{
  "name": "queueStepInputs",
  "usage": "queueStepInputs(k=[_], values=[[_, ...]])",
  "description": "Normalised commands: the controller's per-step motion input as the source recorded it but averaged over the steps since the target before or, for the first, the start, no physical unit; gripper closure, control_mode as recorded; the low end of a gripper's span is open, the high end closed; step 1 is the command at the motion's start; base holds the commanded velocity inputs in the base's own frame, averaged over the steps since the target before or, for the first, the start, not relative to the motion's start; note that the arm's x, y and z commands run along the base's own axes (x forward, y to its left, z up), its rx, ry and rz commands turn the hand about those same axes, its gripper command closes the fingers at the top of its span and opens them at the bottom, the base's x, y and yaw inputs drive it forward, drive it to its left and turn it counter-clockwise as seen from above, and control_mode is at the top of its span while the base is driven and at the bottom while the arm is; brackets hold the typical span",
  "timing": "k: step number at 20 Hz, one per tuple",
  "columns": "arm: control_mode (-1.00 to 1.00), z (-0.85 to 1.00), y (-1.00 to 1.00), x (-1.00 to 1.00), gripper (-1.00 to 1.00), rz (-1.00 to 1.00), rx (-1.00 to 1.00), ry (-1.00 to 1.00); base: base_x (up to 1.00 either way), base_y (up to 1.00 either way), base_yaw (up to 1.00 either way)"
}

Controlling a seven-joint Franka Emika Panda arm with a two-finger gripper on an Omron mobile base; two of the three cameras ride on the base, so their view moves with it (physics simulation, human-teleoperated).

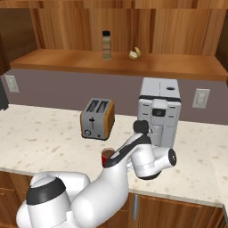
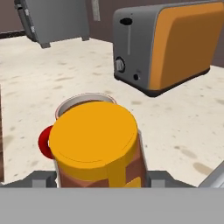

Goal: Pick the cinnamon and honey bottle from the cabinet and place them next to the mug.

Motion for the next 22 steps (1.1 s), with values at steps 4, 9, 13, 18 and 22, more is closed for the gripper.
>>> queueStepInputs(k=[4, 9, 13, 18, 22], values=[[-1.00, -0.13, 0.00, 0.00, 1.00, -0.02, 0.00, 0.00, 0.00, 0.00, 0.00], [-1.00, -0.16, 0.00, 0.00, 1.00, -0.02, 0.00, 0.00, 0.00, 0.00, 0.00], [-1.00, -0.12, 0.00, 0.00, 1.00, -0.01, 0.00, 0.00, 0.00, 0.00, 0.00], [-1.00, -0.13, 0.00, 0.00, 1.00, -0.01, 0.00, 0.00, 0.00, 0.00, 0.00], [-1.00, 0.00, 0.00, 0.00, 1.00, 0.00, 0.00, 0.00, 0.00, 0.00, 0.00]])
